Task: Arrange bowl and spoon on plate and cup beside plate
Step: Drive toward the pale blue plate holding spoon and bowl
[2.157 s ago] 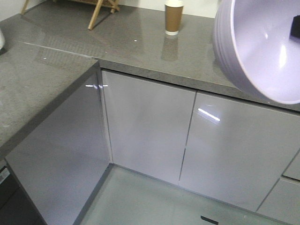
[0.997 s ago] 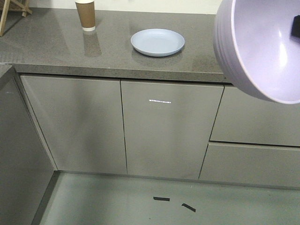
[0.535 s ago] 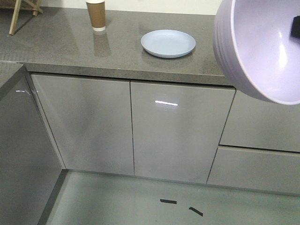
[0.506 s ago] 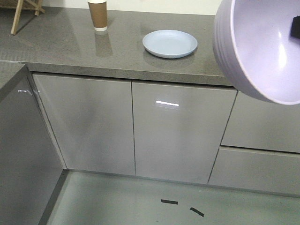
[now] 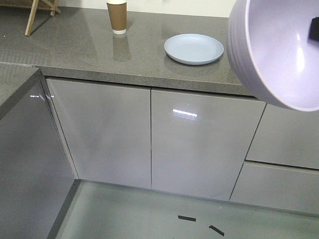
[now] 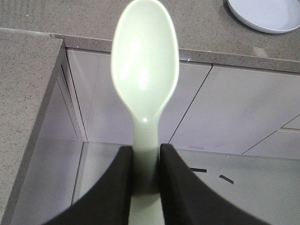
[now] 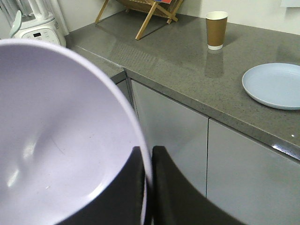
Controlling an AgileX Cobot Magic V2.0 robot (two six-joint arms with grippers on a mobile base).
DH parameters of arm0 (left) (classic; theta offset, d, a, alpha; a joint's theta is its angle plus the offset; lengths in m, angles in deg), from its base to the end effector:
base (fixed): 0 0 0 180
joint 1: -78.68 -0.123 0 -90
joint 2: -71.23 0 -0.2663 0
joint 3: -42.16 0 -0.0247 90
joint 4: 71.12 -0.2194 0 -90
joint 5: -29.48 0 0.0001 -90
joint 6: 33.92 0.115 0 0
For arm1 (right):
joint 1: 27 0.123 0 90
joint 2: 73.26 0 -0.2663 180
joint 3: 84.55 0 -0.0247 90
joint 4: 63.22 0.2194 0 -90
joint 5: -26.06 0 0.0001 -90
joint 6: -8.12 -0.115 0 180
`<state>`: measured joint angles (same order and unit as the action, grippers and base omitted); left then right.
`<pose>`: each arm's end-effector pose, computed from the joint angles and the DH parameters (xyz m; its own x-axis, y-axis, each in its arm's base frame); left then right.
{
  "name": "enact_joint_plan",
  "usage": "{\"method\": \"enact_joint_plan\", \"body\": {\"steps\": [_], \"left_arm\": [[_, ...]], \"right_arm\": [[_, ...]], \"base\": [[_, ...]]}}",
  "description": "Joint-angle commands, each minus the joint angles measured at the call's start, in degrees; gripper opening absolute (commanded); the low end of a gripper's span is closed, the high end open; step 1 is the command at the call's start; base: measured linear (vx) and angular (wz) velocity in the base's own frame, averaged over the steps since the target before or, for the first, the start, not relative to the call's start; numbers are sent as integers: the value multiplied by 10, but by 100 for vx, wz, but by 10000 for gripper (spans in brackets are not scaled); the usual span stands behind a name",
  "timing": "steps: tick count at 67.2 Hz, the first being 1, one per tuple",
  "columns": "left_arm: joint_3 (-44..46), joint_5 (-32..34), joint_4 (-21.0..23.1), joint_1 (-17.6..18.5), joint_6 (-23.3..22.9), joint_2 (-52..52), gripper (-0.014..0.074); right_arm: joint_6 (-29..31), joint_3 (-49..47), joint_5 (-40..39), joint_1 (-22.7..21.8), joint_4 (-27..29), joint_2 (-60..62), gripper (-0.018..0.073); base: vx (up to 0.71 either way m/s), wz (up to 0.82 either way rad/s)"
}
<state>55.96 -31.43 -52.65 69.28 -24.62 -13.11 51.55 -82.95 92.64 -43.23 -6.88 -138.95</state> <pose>0.2585 0.0105 0.4131 -0.6360 -0.1040 -0.7647 0.0527 0.9827 -0.1775 0.1666 0.0430 0.4368 -0.3582 -0.0424 -0.9327 -0.5506 0.8164 0.1743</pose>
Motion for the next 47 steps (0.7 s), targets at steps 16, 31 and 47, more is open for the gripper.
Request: {"method": "enact_joint_plan", "body": {"steps": [16, 31, 47], "left_arm": [[15, 30, 17, 1, 0, 16, -8], [15, 30, 17, 1, 0, 16, -8], [15, 30, 17, 1, 0, 16, -8]], "right_arm": [[3, -19, -22, -2, 34, 5, -6], [3, -19, -22, -2, 34, 5, -6], [3, -19, -22, -2, 34, 5, -6]], "base": [[2, -1], [3, -4], [4, -1]]}}
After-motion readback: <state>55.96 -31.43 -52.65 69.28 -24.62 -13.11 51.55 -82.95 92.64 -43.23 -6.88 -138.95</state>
